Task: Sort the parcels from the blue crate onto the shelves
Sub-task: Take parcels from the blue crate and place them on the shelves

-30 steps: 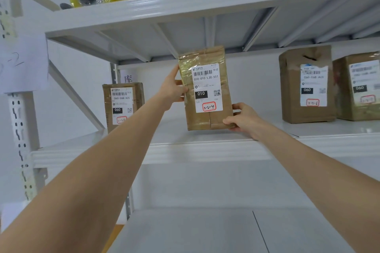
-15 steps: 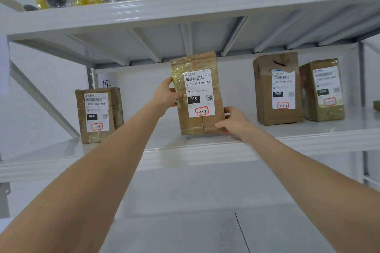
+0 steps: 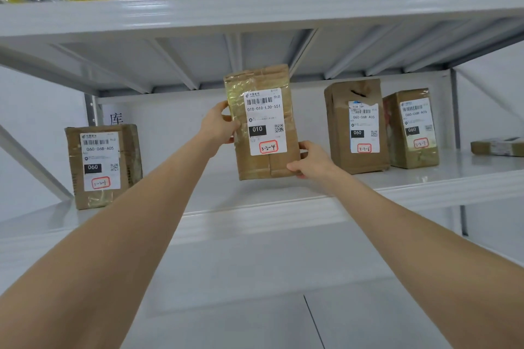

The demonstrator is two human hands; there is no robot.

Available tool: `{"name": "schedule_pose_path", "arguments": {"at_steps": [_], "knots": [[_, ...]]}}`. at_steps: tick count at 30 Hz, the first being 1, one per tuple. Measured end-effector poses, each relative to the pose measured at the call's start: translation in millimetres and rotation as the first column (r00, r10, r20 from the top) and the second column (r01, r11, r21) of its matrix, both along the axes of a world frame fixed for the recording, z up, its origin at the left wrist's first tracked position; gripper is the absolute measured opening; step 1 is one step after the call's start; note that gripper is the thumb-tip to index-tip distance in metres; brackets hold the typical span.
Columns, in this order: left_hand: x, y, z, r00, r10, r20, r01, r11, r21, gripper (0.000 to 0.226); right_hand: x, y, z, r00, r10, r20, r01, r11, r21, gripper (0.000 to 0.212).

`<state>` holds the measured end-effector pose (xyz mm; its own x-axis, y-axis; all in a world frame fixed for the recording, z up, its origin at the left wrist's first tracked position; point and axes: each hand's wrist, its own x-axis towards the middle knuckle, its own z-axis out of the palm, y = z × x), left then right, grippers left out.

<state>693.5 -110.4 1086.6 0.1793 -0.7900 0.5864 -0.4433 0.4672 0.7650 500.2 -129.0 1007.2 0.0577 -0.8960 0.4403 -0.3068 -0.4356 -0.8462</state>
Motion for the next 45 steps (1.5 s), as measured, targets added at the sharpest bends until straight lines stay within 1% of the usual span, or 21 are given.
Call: {"name": "schedule_pose_path", "arguments": {"at_steps": [4, 9, 14, 18, 21, 24, 30, 35, 39, 45], "knots": [[-2.2, 3.4, 2.0, 0.999, 0.039, -0.012, -0.039, 0.999, 0.028, 0.045, -0.7, 0.7, 4.3, 0.999, 0.026, -0.023, -0.026, 0.999, 0.022, 0.056], [-1.2, 3.7, -11.6, 0.997, 0.074, -0.031, -0.072, 0.995, 0.069, 0.043, 2.3, -6.5, -9.7, 0.997, 0.022, -0.075, -0.021, 1.0, 0.015, 0.052], [-9.8, -2.1, -23.3, 0.996, 0.078, -0.038, -0.074, 0.991, 0.112, 0.049, -5.8, -16.1, -11.0, 0.956, -0.087, -0.28, 0.078, 0.996, -0.043, 0.045], [-18.0, -9.2, -29.3, 0.997, 0.074, -0.004, -0.073, 0.99, 0.122, 0.056, -12.8, -20.1, -11.7, 0.916, -0.139, -0.376, 0.131, 0.99, -0.048, 0.033], [-20.1, -10.2, -26.0, 0.994, 0.1, 0.033, -0.104, 0.985, 0.136, 0.056, -14.3, -22.7, -9.9, 0.919, -0.117, -0.376, 0.112, 0.993, -0.035, 0.029], [-19.2, -9.4, -24.3, 0.992, 0.108, 0.065, -0.117, 0.981, 0.153, 0.056, -14.3, -24.6, -10.1, 0.914, -0.134, -0.384, 0.12, 0.991, -0.06, 0.031], [-14.7, -7.6, -24.1, 0.988, 0.14, 0.069, -0.15, 0.976, 0.158, 0.056, -8.5, -26.9, -12.1, 0.894, -0.162, -0.417, 0.142, 0.987, -0.079, 0.026], [-15.7, -5.9, -25.6, 0.987, 0.15, 0.062, -0.159, 0.973, 0.167, 0.048, -6.6, -28.1, -11.3, 0.884, -0.17, -0.437, 0.152, 0.986, -0.075, 0.025], [-11.6, -8.8, -26.5, 0.983, 0.169, 0.071, -0.179, 0.968, 0.179, 0.05, -5.4, -30.2, -11.8, 0.885, -0.16, -0.436, 0.149, 0.987, -0.061, 0.023], [-12.6, -11.9, -22.7, 0.978, 0.175, 0.113, -0.194, 0.963, 0.189, 0.048, -6.9, -36.4, -2.6, 0.906, -0.128, -0.404, 0.121, 0.992, -0.043, 0.03]]}}
